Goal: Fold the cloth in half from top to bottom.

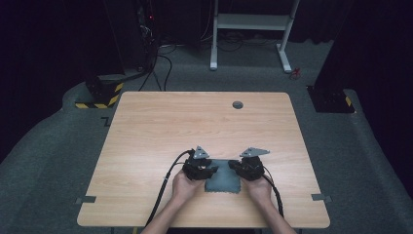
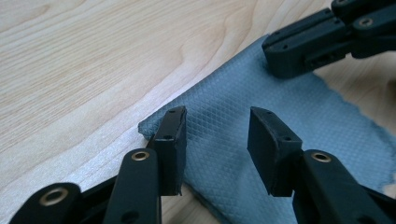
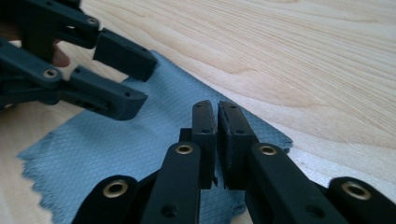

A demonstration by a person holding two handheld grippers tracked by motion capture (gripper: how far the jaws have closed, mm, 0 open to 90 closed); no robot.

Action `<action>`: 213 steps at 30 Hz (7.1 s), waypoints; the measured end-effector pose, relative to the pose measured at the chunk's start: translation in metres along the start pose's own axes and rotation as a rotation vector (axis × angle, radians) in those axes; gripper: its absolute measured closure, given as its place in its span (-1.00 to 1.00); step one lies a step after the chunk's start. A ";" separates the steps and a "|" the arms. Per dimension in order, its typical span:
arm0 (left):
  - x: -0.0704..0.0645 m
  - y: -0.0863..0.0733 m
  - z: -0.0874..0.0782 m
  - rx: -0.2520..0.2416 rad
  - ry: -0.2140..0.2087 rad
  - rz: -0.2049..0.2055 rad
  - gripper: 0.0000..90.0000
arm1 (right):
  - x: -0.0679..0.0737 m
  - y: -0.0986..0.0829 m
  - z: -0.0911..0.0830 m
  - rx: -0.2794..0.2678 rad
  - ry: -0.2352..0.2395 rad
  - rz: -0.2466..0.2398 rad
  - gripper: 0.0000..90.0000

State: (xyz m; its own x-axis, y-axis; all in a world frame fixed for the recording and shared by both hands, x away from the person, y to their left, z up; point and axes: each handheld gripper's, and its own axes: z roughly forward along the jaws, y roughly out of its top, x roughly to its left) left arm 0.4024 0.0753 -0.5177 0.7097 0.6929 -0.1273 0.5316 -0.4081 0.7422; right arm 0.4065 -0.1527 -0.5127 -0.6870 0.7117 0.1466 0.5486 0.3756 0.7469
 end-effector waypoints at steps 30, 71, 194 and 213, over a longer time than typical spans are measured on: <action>0.020 0.013 0.001 0.016 0.081 -0.053 0.23 | -0.027 0.008 0.003 0.032 -0.097 0.016 0.67; 0.054 0.021 0.007 0.051 0.103 -0.064 0.93 | -0.024 0.039 0.034 0.073 -0.145 -0.052 0.98; 0.060 -0.090 -0.100 -0.062 0.345 -0.139 -0.02 | -0.037 -0.065 -0.070 -0.022 -0.261 0.053 0.27; 0.061 -0.087 -0.095 -0.031 0.340 -0.131 -0.30 | -0.037 -0.064 -0.068 0.020 -0.288 0.046 -0.09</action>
State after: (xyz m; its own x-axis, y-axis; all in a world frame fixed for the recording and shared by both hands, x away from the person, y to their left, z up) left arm 0.3553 0.2095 -0.5277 0.4400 0.8980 -0.0006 0.5895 -0.2883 0.7546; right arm 0.3647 -0.2436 -0.5225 -0.4993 0.8664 -0.0121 0.5870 0.3485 0.7307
